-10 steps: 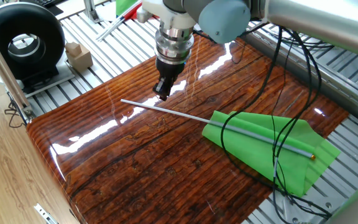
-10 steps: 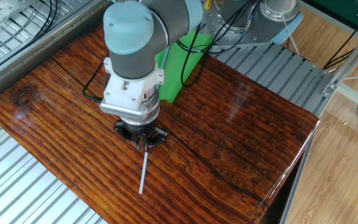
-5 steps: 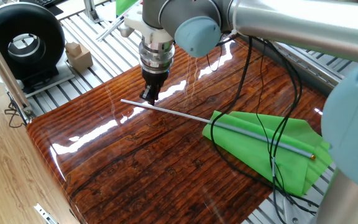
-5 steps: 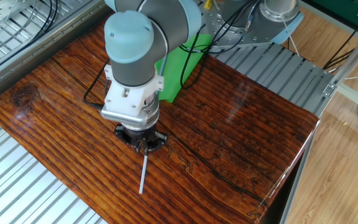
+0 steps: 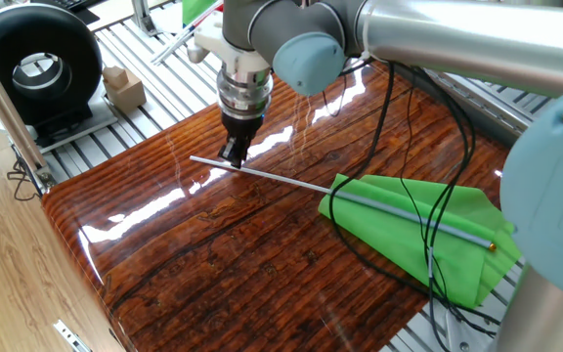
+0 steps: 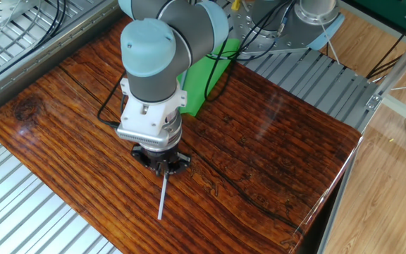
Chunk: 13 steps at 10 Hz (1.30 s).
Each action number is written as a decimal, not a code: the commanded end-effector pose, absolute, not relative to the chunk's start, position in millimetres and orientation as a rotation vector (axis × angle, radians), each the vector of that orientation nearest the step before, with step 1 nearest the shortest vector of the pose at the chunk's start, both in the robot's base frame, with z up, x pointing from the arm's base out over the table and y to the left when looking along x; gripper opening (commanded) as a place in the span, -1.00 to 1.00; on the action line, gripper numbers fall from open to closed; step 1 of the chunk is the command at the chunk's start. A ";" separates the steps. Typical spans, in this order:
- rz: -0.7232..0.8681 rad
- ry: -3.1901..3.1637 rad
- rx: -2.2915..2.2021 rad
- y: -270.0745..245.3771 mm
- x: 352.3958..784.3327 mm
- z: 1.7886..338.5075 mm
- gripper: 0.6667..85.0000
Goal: Wave the flag
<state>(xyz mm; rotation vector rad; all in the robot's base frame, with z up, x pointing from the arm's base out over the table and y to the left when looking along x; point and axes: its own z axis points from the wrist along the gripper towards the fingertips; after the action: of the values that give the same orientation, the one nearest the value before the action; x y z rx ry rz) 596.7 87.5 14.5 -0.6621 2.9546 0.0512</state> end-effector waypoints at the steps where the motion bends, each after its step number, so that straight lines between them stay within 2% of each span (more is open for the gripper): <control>1: 0.081 2.950 -0.647 91.5 598.1 9.7 -0.41; 13: 0.112 2.944 -0.627 96.8 601.4 0.0 -0.45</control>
<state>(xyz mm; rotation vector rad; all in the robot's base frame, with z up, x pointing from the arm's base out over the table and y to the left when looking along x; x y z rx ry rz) 600.5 94.9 -0.3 -0.6483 2.9428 0.0913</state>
